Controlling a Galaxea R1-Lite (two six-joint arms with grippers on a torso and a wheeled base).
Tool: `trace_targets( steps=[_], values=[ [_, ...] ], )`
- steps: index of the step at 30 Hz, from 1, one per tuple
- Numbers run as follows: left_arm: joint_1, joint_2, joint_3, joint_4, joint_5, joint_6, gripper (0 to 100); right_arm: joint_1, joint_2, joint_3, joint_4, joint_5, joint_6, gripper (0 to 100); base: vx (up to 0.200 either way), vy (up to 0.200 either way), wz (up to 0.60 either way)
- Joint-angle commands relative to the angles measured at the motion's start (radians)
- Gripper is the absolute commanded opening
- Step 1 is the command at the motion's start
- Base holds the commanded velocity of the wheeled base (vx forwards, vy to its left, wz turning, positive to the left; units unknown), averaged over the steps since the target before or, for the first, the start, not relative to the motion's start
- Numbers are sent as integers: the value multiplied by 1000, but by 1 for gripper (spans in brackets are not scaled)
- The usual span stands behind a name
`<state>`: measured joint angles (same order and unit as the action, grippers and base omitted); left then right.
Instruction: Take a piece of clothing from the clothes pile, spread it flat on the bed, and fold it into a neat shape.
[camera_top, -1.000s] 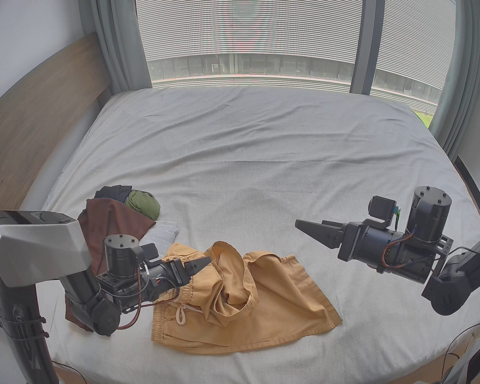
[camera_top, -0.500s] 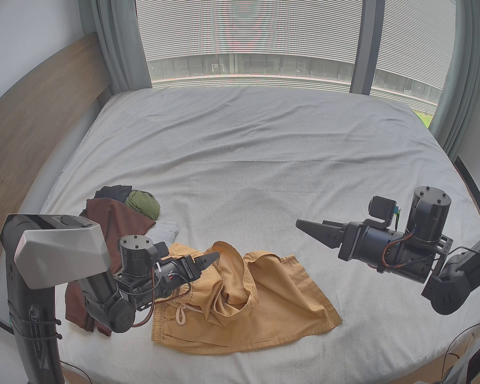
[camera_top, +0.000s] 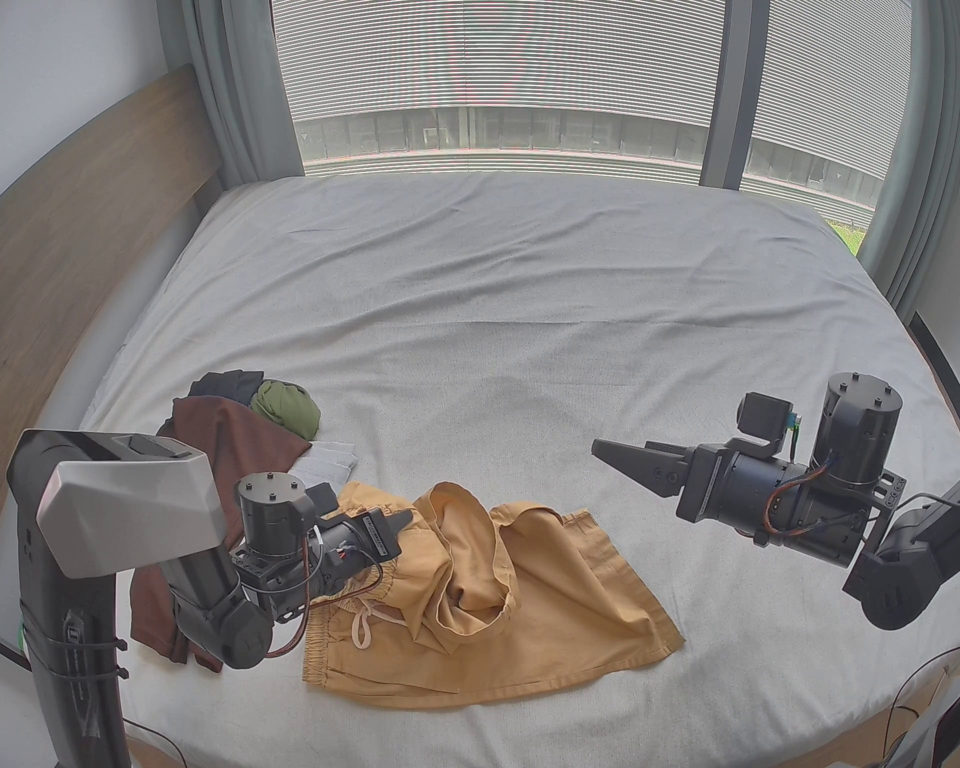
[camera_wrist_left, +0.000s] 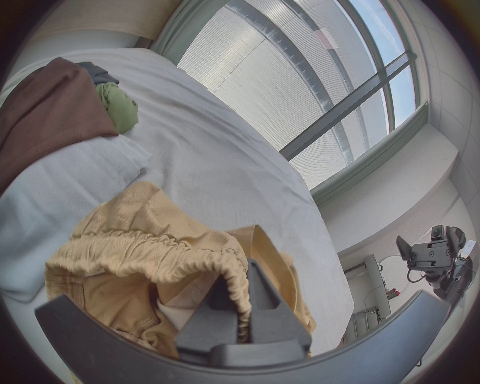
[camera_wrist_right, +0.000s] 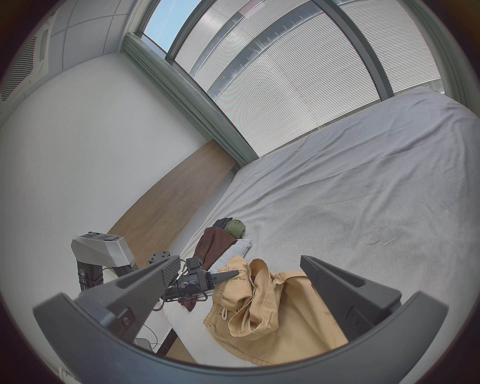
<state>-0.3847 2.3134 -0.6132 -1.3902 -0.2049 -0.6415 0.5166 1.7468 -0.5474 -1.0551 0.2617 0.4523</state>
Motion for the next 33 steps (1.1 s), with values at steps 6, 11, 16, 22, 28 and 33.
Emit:
trace_targets(
  steps=[6,11,16,22,28,33],
  values=[
    [0,-72,102,-124,10,-3,0,8,5,1,1,1,0,100,0,0,0],
    [0,-131,168,-158,4,-4,0,13,13,1,0,1,2,100,0,0,0],
    [0,-183,201,-158,1,3,0,17,13,1,1,-1,0,100,0,0,0],
    [9,-259,244,-159,-16,3,0,17,16,7,1,1,0,100,0,0,0],
    [29,-285,256,-159,-48,5,0,19,26,9,1,1,0,100,0,0,0],
    [53,-278,271,-159,-65,6,0,23,57,20,0,1,2,100,0,0,0]
  ],
)
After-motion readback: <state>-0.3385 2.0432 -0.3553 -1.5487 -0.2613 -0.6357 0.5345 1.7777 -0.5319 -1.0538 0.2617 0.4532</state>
